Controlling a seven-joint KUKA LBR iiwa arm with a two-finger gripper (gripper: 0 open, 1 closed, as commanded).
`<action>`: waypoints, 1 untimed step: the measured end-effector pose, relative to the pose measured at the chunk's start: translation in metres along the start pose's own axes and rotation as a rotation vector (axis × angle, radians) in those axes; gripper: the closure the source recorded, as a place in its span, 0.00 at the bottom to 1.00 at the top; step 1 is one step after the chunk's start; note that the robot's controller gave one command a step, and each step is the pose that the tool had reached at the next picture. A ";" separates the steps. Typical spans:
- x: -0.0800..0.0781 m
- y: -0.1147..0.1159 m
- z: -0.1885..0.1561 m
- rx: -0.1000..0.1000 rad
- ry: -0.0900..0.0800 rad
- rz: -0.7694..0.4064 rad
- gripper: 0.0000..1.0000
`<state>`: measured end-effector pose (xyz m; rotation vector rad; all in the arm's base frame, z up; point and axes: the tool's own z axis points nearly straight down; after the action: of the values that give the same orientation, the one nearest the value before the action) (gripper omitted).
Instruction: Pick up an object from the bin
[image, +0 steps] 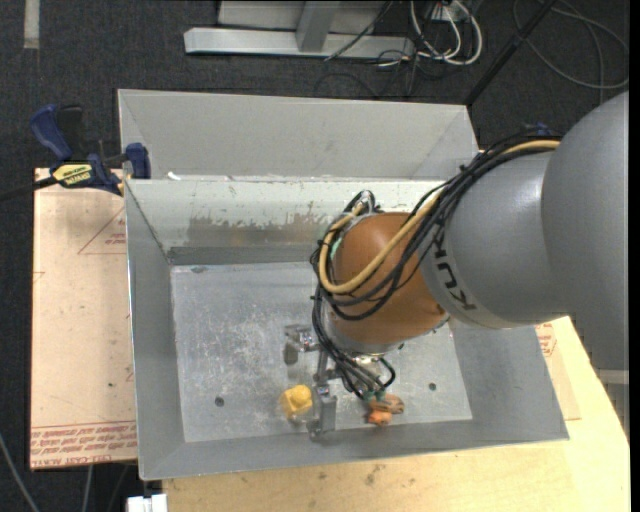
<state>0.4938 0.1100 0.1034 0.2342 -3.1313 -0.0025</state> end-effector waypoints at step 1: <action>0.002 -0.029 0.002 0.001 -0.008 0.003 0.00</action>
Offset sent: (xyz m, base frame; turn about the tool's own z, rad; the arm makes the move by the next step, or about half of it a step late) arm -0.0150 -0.0073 -0.0334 -0.1825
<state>0.4965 0.0813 0.1016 0.2294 -3.1394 -0.0020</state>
